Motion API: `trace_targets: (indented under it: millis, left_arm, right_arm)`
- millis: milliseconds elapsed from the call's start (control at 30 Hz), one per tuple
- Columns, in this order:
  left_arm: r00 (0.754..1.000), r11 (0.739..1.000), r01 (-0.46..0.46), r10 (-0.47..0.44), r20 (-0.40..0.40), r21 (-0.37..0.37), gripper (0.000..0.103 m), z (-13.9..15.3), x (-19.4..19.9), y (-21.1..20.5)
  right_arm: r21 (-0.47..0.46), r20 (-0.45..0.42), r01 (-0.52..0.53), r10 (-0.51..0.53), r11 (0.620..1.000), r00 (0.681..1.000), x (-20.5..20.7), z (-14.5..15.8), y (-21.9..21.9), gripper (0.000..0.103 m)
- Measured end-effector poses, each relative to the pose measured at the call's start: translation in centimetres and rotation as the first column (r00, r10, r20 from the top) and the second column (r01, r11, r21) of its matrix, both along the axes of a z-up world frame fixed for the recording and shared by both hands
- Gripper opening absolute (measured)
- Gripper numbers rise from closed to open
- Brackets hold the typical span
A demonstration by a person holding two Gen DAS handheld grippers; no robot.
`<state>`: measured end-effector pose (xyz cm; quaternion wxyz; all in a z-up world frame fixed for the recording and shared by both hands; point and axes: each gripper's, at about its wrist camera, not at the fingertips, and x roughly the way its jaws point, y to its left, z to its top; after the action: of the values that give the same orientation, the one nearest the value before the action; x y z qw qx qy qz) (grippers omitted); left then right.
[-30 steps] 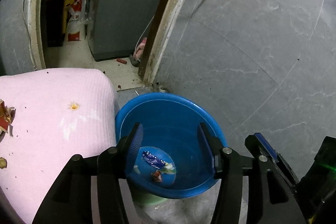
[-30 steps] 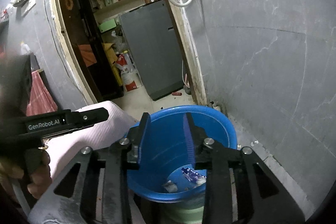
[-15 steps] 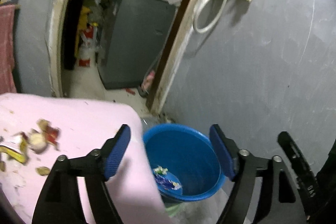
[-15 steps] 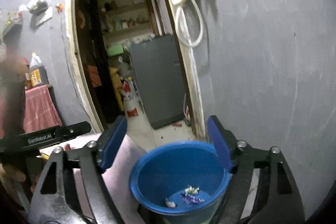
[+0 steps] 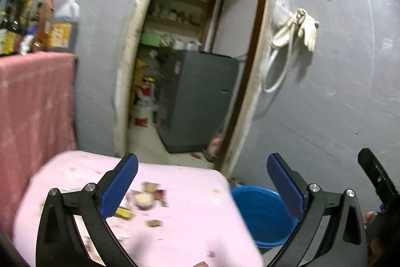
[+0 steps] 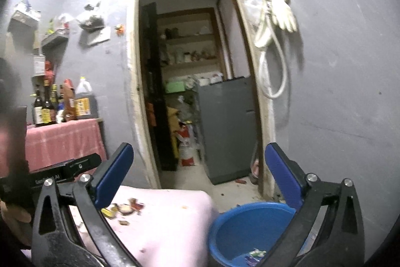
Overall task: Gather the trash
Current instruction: 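Move both tools back over the remaining trash on the table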
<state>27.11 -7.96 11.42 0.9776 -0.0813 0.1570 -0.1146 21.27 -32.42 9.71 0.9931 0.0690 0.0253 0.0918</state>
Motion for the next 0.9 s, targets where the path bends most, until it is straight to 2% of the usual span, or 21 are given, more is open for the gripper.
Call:
trace_targets:
  millis: [300,467,700,900]
  left_arm:
    - [0.990,0.992,-0.123,0.120,0.079,0.037,0.101,0.6,-4.4,6.5]
    - [0.980,0.983,-0.179,0.175,0.095,0.037,0.101,0.2,-5.7,10.0]
    - [0.978,0.976,-0.207,0.206,0.020,0.073,0.101,-3.0,-5.2,13.4]
    - [0.974,0.975,-0.201,0.210,-0.087,0.094,0.101,-6.8,-3.7,15.1]
  right_arm:
    - [-0.011,0.055,-0.105,0.105,0.994,0.993,-0.8,1.1,6.3,0.103]
    - [-0.022,0.043,-0.154,0.155,0.988,0.987,-0.5,1.0,9.5,0.103]
    - [-0.058,-0.039,-0.199,0.197,0.978,0.980,1.5,-0.5,13.0,0.103]
    - [-0.102,-0.140,-0.231,0.215,0.968,0.966,3.8,-3.0,15.0,0.103]
